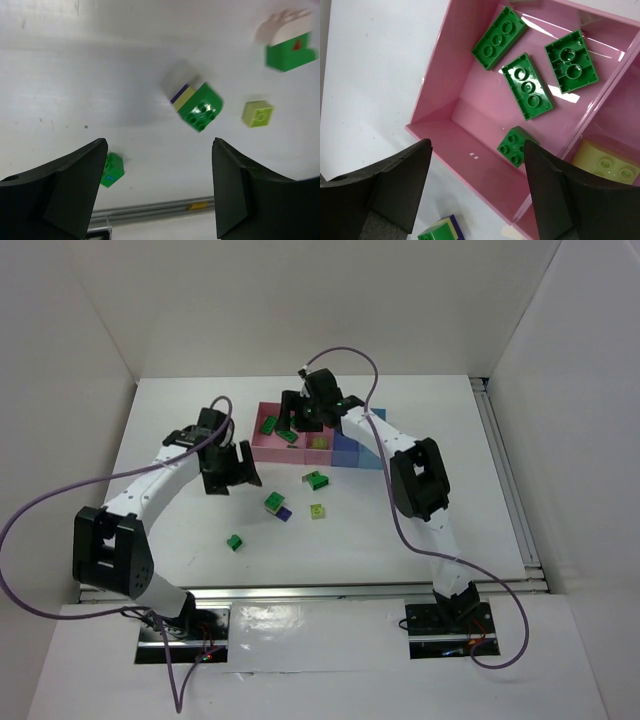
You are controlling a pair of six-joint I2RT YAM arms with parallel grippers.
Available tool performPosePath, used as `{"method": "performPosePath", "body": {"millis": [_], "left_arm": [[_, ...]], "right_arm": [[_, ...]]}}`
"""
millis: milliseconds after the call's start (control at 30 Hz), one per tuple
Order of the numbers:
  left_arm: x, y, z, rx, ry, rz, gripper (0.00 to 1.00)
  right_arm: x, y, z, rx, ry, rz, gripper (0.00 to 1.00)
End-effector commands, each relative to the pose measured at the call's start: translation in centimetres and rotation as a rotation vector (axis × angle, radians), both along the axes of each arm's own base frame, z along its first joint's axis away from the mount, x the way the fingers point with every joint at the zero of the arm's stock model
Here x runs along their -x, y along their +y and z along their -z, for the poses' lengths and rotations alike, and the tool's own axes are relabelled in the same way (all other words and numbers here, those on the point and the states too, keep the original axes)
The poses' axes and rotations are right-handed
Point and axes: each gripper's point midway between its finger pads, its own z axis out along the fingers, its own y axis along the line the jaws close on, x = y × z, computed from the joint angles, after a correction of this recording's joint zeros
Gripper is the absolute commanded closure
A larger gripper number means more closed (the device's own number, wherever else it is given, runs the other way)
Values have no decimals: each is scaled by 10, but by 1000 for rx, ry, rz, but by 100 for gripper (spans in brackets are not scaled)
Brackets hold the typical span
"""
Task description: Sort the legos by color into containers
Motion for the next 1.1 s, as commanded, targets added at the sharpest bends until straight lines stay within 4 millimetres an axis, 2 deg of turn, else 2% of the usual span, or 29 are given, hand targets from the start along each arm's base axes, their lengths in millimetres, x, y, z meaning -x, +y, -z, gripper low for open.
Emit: {"method": "performPosePath", "body": {"millis": [0, 33, 67, 100, 133, 167, 200, 233, 267, 300, 367, 400, 467, 533, 700, 733, 833, 867, 933, 1067], "left_arm": [[33, 6, 23, -86, 107, -49, 13], [40, 5, 30, -93, 129, -38, 13], [42, 9, 41, -138, 152, -49, 13], [45, 7, 44, -154, 156, -50, 12], [50, 11, 51, -177, 186, -63, 12], [54, 14, 59, -216, 201, -70, 12], [55, 13, 63, -232, 209, -73, 12], [58, 17, 67, -244, 218, -94, 12], [62, 18, 73, -276, 231, -88, 12], [67, 16, 73, -273, 247, -107, 12], [80, 20, 85, -289, 300, -121, 12], [86, 18, 89, -274, 322, -150, 13], [101, 20, 96, -275, 350, -180, 13], [103, 15, 97, -236, 353, -239, 14], [107, 9, 101, -174, 365, -369, 17], [110, 7, 103, -158, 381, -394, 18], [113, 2, 107, -136, 403, -405, 23], [112, 2, 107, -129, 405, -429, 27], [116, 1, 109, -124, 420, -435, 31], [116, 7, 109, -125, 417, -466, 37]], "right_arm": [[3, 2, -57, -31, -115, -4, 20], [6, -3, -81, -43, -159, 1, 21], [13, -10, -71, -26, -144, 9, 21], [13, -15, -80, -28, -175, 33, 21], [21, -20, -106, -46, -218, 30, 21], [27, -30, -95, -18, -200, 49, 21], [28, -37, -98, 0, -221, 71, 21], [36, -44, -116, -5, -252, 75, 21], [42, -51, -106, 16, -235, 85, 21], [45, -57, -106, 33, -233, 105, 20], [54, -66, -115, 41, -247, 107, 19], [59, -71, -107, 60, -230, 114, 18], [64, -78, -114, 66, -248, 122, 18], [67, -82, -107, 83, -233, 128, 18], [71, -86, -104, 104, -226, 128, 18], [74, -88, -97, 117, -207, 126, 18], [77, -90, -88, 129, -191, 124, 18], [78, -91, -92, 124, -198, 125, 18], [79, -92, -88, 130, -190, 124, 18], [82, -95, -82, 142, -182, 130, 18]]}}
